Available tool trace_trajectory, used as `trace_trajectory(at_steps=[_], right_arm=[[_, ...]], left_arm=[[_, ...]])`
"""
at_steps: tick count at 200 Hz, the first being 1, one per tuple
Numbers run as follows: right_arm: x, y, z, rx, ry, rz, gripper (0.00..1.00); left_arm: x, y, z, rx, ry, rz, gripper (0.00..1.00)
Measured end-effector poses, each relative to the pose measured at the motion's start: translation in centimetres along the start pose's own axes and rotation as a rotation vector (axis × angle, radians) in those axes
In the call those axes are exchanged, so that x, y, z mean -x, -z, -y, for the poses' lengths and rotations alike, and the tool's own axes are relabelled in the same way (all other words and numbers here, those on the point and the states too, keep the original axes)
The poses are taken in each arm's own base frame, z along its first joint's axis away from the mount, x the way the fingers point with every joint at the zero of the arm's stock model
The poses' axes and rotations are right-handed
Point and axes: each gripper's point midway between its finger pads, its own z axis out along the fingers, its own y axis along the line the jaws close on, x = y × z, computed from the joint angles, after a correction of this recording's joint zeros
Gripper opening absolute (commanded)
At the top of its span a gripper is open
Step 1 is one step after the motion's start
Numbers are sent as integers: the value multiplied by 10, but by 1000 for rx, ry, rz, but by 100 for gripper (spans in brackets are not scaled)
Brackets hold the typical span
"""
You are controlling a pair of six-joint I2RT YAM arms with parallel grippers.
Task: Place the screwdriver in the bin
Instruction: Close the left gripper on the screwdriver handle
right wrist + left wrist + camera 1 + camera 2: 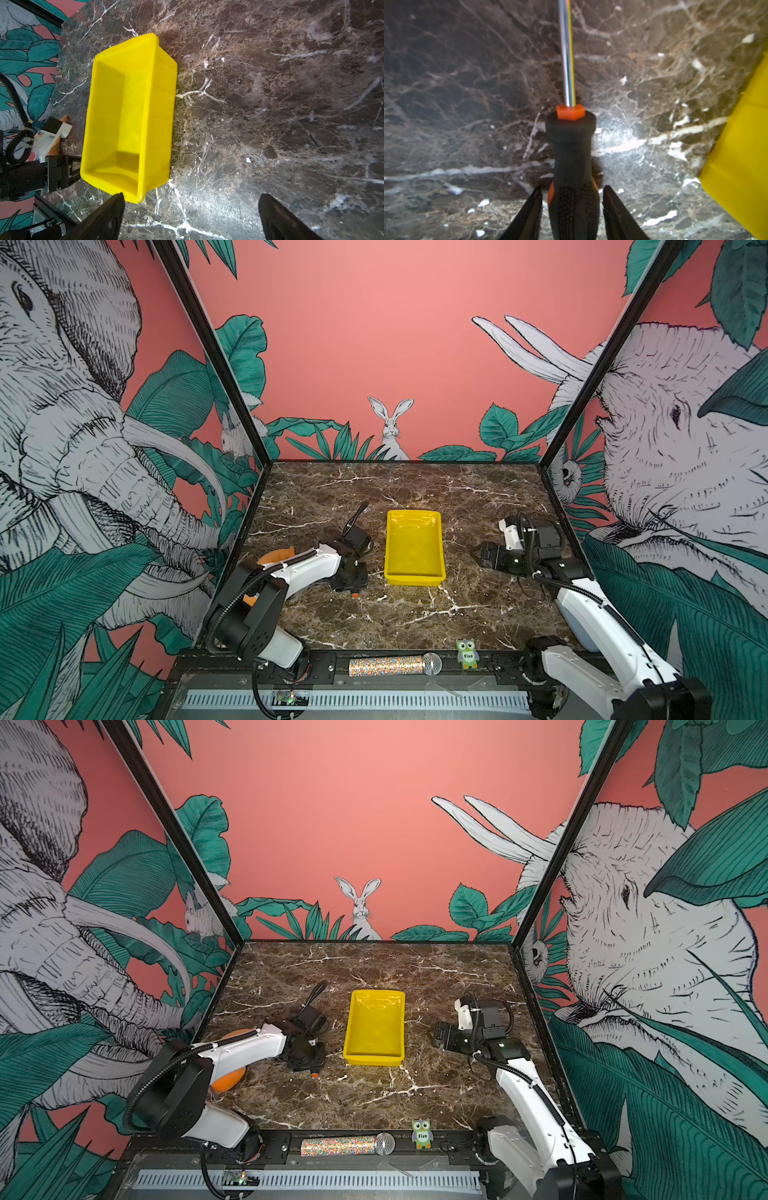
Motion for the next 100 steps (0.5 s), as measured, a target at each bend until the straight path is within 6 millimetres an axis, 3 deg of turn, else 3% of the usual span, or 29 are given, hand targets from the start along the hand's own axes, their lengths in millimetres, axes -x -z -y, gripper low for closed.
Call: trace_trajectory(at_steps=[28,77,100], right_arm=[[0,1,0,1,2,3,100],[-1,5,-2,2,4,8,100],[-1,6,-2,5,6,12,100]], left_arm=[[2,0,-1,10,-3,5,42],[4,0,-4,28,-10,19,23],[4,-1,-4,33,-14,20,10]])
